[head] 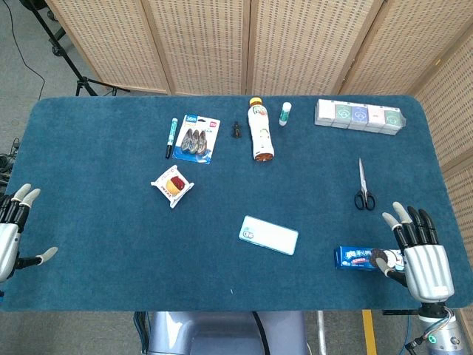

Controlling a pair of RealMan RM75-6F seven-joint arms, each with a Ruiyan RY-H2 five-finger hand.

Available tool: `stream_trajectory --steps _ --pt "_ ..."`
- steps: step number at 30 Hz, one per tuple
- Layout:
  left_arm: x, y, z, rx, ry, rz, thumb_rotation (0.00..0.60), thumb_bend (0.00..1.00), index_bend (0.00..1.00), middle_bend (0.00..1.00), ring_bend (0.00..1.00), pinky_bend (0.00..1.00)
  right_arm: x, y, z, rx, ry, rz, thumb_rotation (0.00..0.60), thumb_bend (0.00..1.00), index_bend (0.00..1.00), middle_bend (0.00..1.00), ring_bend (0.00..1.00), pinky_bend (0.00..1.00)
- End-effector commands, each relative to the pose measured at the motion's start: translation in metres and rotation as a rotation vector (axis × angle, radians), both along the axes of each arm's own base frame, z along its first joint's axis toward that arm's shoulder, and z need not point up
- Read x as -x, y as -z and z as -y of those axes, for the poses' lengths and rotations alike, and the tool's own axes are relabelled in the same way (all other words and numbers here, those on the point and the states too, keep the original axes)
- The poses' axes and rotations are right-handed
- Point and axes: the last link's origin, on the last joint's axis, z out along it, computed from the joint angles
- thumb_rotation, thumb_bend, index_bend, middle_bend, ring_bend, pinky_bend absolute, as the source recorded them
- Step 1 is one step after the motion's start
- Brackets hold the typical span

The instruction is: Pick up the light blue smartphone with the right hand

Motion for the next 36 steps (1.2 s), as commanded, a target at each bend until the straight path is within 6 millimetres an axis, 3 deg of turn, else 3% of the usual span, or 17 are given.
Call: stream_trajectory --steps 1,6,13,18,22,36 --pt "-0.001 -0.001 0.005 -0.001 0.006 -0.001 0.600 0.00 0.00 0.00 0.00 0.00 -0.001 0.002 0.000 -0.008 -0.004 -0.002 0.600 0.16 0.14 0.02 0.00 0.05" --pt "-0.004 -0.007 0.015 -0.020 0.034 0.016 0.600 0.00 0.00 0.00 0.00 0.00 -0.012 0.024 0.006 -0.102 -0.036 -0.016 0.600 0.16 0.14 0.03 0.00 0.05" --pt "-0.002 -0.013 0.018 -0.025 0.041 0.035 0.600 0.00 0.00 0.00 0.00 0.00 -0.061 0.072 0.039 -0.269 -0.124 -0.043 0.600 0.19 0.14 0.03 0.00 0.05" --pt "0.000 -0.018 0.018 -0.030 0.031 0.051 0.600 0.00 0.00 0.00 0.00 0.00 -0.110 0.116 0.065 -0.365 -0.177 -0.065 0.600 0.39 0.14 0.03 0.00 0.05" --pt "0.002 -0.022 0.018 -0.031 0.028 0.061 0.600 0.00 0.00 0.00 0.00 0.00 -0.132 0.144 0.077 -0.393 -0.179 -0.094 0.600 0.50 0.14 0.03 0.00 0.05" --pt "0.006 -0.028 0.019 -0.021 0.026 0.077 0.600 0.00 0.00 0.00 0.00 0.00 -0.146 0.205 0.081 -0.457 -0.063 -0.122 0.600 0.51 0.14 0.03 0.00 0.05"
